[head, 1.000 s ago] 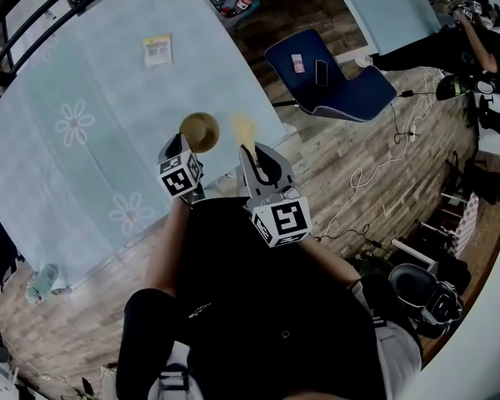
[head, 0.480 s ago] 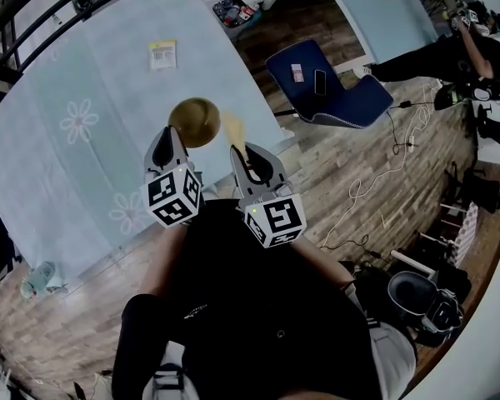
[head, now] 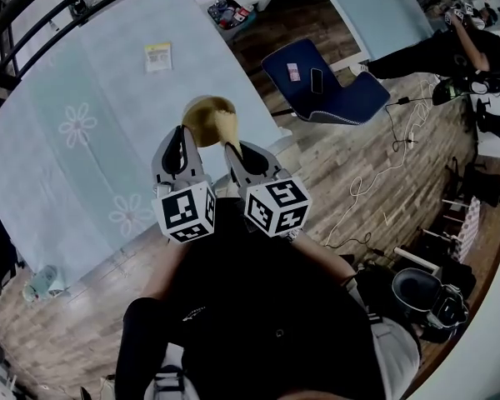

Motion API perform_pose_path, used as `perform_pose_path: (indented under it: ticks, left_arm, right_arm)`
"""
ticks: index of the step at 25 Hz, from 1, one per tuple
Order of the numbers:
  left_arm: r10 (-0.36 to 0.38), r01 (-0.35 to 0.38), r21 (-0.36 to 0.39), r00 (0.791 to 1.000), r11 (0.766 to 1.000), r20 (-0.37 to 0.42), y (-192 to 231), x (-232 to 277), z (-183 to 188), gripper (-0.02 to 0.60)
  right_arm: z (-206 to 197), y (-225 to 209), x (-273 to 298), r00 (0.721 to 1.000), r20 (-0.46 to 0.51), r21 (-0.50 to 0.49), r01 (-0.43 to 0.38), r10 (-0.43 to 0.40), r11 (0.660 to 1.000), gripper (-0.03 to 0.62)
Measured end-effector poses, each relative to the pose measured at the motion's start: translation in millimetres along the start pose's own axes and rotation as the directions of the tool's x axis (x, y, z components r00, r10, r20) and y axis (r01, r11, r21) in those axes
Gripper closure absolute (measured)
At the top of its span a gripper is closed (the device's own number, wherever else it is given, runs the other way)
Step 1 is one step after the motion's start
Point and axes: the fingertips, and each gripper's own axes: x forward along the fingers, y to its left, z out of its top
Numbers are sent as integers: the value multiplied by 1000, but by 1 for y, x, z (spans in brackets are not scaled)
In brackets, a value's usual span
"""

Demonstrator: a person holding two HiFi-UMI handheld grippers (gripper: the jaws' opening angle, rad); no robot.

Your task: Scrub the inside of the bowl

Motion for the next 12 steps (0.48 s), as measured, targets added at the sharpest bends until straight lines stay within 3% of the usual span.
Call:
perform_pose_path:
  ticks: [4,6,9,12]
  left_arm:
    - [-37,37,16,999,999,-11,-7,-8,-4,558]
    - [-66,66,5,998,998,-17,-9,-11,-6,560]
    - [-75,75,7,997,997,-12,-12,-12,-5,560]
    - [-72,72,3,997,997,-15,-11,-12,-5,560]
  right_arm:
    - [0,-7,6,998,-40,167,-32,39,985,543]
    - [3,-5,9,997,-42,204,-55,65,977,543]
    - [8,-3,13,996,-39,177,-69,77,982,543]
    - [14,2,14,996,-26,86,-81,84,993,543]
